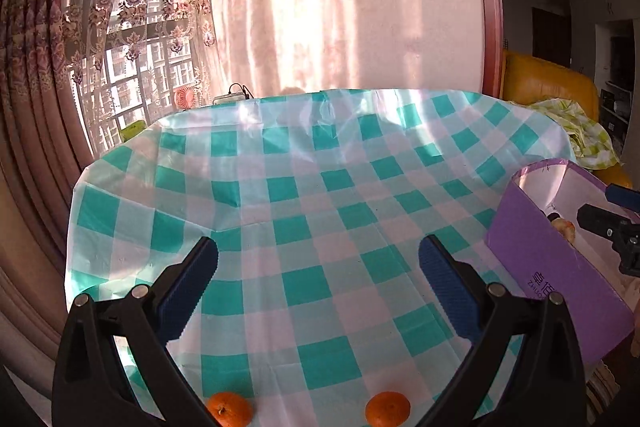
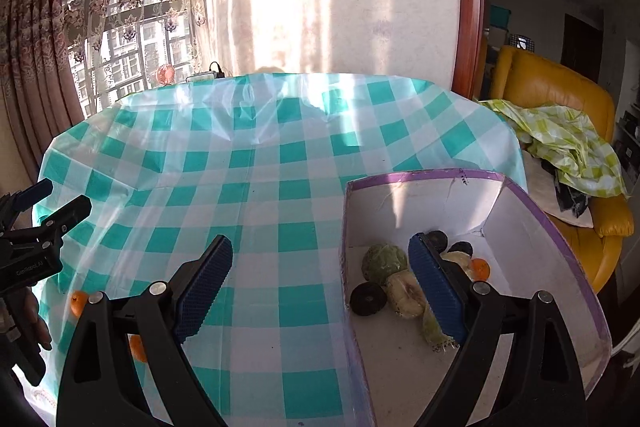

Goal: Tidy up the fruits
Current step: 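Move both tools back over the two tangerines on the table, then grasp a tangerine with the left tool while the right tool grasps the other tangerine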

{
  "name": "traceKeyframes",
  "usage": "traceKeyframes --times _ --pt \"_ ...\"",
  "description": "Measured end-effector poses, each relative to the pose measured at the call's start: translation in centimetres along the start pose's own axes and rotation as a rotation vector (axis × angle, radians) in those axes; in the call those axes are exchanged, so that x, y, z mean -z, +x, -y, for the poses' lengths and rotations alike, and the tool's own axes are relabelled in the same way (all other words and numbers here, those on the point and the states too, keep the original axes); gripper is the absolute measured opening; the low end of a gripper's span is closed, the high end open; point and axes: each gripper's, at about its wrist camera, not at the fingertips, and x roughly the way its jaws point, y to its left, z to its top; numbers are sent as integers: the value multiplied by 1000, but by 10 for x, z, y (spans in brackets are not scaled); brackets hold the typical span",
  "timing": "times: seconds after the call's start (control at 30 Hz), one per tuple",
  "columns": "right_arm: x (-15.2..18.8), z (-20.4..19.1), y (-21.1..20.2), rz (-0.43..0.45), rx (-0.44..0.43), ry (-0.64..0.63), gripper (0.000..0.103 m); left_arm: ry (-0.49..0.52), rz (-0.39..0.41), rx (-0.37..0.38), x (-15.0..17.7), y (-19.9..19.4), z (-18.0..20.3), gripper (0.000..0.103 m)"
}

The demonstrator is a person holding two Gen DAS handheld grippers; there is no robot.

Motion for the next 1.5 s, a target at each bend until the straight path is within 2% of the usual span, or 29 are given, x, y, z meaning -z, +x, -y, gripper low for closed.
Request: traceKeyframes --times 0.07,0.2,0.3,0.5,0.7,0.8,0.97,1.1,1.3,1.43,1.5 --pt "7 -10 1 -5 -67 -16 87 -14 1 -38 7 -6 -14 101" --pt "22 -34 7 -33 -114 -35 87 -45 -50 -72 26 -11 -37 101" --pt "34 -51 12 -45 -137 -70 87 -76 -84 -69 44 -14 -53 101" --pt "57 -75 29 -132 -257 -81 87 -146 -164 -84 84 -14 -81 100" --pt "79 -111 40 -189 -290 -201 87 -166 -253 -85 117 -8 -92 91" --pt "89 -121 48 -232 -321 -216 87 -177 -284 -71 129 -4 -95 87" --pt "101 -134 62 -283 -331 -248 86 -187 -311 -18 138 5 -96 71" --pt "105 -144 66 -294 -356 -276 86 -148 -335 10 141 16 -88 62" --pt "108 -151 73 -317 -374 -293 77 -111 -370 2 149 34 -80 61" --pt "109 -152 79 -333 -382 -282 74 -109 -388 17 153 41 -80 50" --pt "111 -152 81 -344 -385 -281 71 -101 -391 15 154 43 -80 49"
